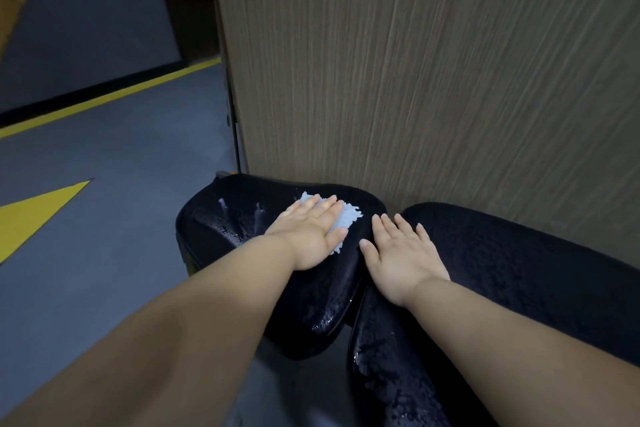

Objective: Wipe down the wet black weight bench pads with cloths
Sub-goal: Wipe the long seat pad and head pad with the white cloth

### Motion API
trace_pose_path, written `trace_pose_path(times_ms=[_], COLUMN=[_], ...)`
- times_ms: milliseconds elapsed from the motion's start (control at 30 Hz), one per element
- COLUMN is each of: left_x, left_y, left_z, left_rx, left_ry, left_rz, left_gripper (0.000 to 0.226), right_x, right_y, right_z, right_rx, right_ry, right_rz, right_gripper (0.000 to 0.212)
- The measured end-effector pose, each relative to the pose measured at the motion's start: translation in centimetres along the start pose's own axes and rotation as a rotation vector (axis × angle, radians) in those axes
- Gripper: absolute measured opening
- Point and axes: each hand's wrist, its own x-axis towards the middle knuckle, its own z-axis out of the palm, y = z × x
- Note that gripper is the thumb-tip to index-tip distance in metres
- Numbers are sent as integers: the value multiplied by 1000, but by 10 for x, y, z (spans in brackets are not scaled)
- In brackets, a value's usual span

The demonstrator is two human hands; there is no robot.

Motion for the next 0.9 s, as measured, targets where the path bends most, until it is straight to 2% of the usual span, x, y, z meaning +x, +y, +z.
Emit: trace_pose_path(times_ms=[533, 900], left_x=[78, 20], left_y=[-11, -19], left_z=[-21, -7], left_rx=[3, -29], left_ry=[-51, 8], left_rz=[-62, 35], left_gripper=[58, 58], right_x=[17, 16], right_y=[-4, -4], right_z=[2, 0], right_rx=[-11, 30], right_ry=[12, 55], right_rz=[19, -41], right_gripper=[58, 55])
